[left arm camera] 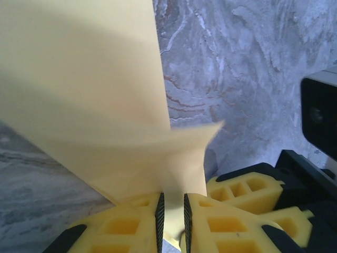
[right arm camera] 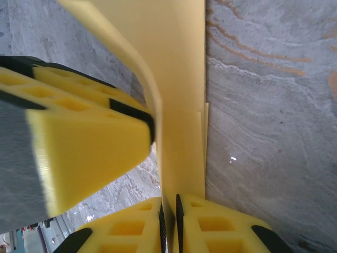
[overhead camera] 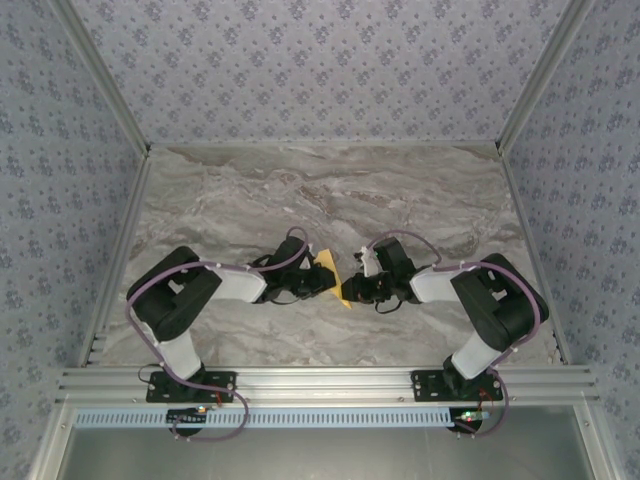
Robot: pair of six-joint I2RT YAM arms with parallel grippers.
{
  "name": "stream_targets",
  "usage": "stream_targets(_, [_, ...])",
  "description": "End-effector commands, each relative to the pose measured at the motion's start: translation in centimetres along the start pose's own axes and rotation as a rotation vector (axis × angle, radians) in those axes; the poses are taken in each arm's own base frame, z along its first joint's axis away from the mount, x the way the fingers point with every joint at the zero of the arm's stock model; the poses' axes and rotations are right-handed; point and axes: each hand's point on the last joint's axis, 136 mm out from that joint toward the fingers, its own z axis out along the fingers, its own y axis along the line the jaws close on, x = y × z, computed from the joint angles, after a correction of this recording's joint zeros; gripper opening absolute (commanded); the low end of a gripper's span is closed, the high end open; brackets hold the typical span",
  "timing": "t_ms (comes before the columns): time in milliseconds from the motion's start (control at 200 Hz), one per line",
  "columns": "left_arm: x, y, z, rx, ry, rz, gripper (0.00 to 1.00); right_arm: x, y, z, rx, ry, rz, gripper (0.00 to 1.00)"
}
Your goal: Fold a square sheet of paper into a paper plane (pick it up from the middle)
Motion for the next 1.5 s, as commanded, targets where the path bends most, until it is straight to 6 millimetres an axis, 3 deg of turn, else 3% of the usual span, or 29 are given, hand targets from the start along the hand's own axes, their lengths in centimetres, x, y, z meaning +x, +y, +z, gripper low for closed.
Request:
stream_targets(0, [0.2, 0.0, 0.5, -0.01, 0.017, 0.012, 0.21, 1.8, -1.9, 0.0, 0.085, 0.05, 0.047, 0.19])
stream_targets(280, [0.3, 0.6, 0.5, -0.029, 0.016, 0.012, 0.21, 2.0, -1.3, -1.0, 0.091, 0.058, 0.035, 0.22])
stream_targets(470, [0.1, 0.5, 0.5, -0.03, 0.011, 0.012, 0.21, 2.5, -1.6, -0.9, 0.096, 0.078, 0.043, 0.15])
stream_targets(864, [0.0, 0.2, 0.5, -0.028, 0.008, 0.015, 0.21, 4.4, -4.7, 0.5, 0.214, 0.168, 0.066, 0.12])
stream_targets(1254, [0.6, 2.8, 0.7, -0.135, 0.037, -0.022, 0.2, 3.2, -1.8, -1.6, 0.176, 0.12, 0.033, 0.18])
stream_targets(1494, [0.6, 3.4, 0.9, -0.164, 0.038, -0.045, 0.2, 4.6, -3.1, -1.2, 0.202, 0.162, 0.062, 0.12])
